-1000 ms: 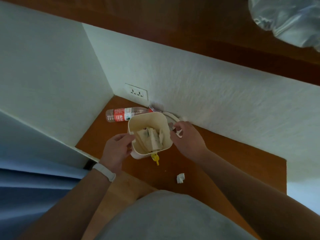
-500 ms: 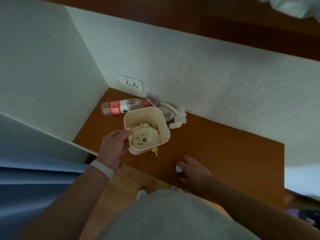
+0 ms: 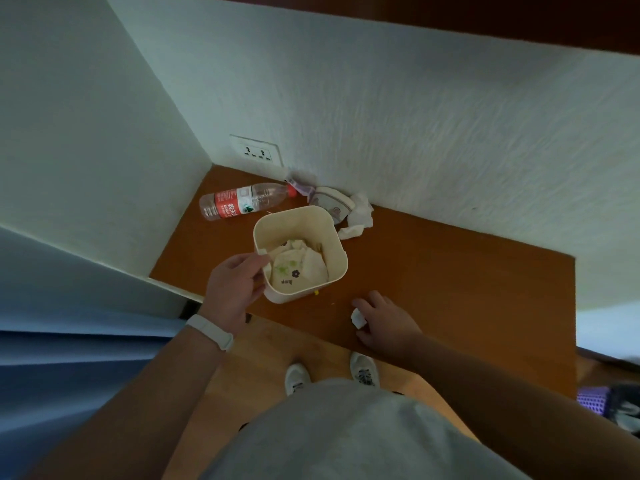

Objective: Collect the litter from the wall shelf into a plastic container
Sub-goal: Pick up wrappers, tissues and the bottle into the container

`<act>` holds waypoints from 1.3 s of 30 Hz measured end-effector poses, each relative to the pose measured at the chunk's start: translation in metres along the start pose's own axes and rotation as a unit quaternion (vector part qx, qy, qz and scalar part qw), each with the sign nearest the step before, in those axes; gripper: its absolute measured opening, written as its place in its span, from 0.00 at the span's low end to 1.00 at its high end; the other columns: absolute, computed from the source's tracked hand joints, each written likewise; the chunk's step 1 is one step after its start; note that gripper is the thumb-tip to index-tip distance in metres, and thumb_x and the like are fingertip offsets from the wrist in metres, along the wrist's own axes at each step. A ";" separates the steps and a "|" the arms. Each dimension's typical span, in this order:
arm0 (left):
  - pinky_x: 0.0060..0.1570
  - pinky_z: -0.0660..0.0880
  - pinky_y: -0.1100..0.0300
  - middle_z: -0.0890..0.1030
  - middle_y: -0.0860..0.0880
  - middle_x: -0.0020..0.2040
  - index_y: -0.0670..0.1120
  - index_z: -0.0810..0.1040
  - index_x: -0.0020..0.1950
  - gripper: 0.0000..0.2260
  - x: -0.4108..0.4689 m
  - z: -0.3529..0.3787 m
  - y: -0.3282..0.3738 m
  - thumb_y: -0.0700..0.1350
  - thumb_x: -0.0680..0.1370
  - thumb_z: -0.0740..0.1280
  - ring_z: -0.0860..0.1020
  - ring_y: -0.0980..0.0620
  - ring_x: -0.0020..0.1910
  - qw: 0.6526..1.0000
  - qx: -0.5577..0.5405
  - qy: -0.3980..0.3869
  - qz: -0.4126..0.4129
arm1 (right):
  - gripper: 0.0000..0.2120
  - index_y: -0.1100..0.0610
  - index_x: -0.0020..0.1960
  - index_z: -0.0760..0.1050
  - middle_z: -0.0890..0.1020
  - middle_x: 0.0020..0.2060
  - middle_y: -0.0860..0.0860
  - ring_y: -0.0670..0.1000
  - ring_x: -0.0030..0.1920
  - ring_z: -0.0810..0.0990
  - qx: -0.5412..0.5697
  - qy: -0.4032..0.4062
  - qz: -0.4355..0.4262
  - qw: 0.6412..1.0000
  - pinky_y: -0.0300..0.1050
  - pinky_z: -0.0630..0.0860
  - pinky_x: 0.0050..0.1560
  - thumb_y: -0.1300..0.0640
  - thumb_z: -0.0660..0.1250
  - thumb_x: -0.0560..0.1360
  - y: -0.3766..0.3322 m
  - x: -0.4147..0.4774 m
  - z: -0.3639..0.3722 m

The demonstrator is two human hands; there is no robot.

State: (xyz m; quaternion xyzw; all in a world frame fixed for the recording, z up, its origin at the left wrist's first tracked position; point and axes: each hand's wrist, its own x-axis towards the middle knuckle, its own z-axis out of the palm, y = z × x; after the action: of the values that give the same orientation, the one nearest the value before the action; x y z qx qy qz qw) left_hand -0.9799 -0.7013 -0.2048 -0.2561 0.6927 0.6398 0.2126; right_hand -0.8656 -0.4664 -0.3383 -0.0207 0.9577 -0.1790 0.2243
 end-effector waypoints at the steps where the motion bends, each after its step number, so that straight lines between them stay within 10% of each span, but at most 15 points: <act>1: 0.48 0.80 0.53 0.85 0.44 0.48 0.44 0.81 0.50 0.02 -0.001 -0.001 -0.001 0.42 0.80 0.69 0.84 0.49 0.45 1.000 0.003 -0.001 -0.001 | 0.27 0.48 0.72 0.62 0.68 0.64 0.52 0.54 0.61 0.71 -0.004 -0.006 0.000 1.000 0.51 0.76 0.55 0.46 0.65 0.77 -0.003 0.003 0.000; 10: 0.50 0.81 0.53 0.85 0.46 0.44 0.44 0.81 0.49 0.02 -0.006 -0.007 -0.002 0.41 0.80 0.69 0.84 0.50 0.41 1.000 -0.004 0.001 0.011 | 0.15 0.51 0.66 0.71 0.72 0.56 0.52 0.54 0.57 0.73 0.040 0.020 0.014 0.999 0.49 0.74 0.52 0.54 0.60 0.80 -0.007 0.007 0.000; 21: 0.49 0.83 0.54 0.86 0.43 0.52 0.44 0.81 0.52 0.03 -0.005 -0.006 -0.003 0.42 0.79 0.70 0.85 0.47 0.50 1.000 0.004 0.001 0.030 | 0.14 0.54 0.60 0.75 0.74 0.50 0.46 0.42 0.44 0.72 0.199 0.288 -0.031 0.936 0.32 0.70 0.42 0.56 0.69 0.75 -0.052 -0.004 -0.093; 39: 0.58 0.81 0.46 0.85 0.44 0.50 0.43 0.81 0.57 0.08 -0.004 -0.040 -0.010 0.44 0.80 0.69 0.84 0.47 0.51 0.997 -0.036 0.071 0.024 | 0.15 0.54 0.63 0.74 0.72 0.58 0.47 0.42 0.55 0.70 0.113 0.182 -0.126 0.969 0.36 0.68 0.53 0.50 0.65 0.78 -0.077 0.040 -0.096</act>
State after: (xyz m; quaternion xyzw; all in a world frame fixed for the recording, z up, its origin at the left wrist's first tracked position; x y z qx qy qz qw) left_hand -0.9689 -0.7412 -0.2062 -0.2919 0.6886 0.6493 0.1380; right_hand -0.9470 -0.5111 -0.2481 -0.0829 0.9457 -0.3134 0.0229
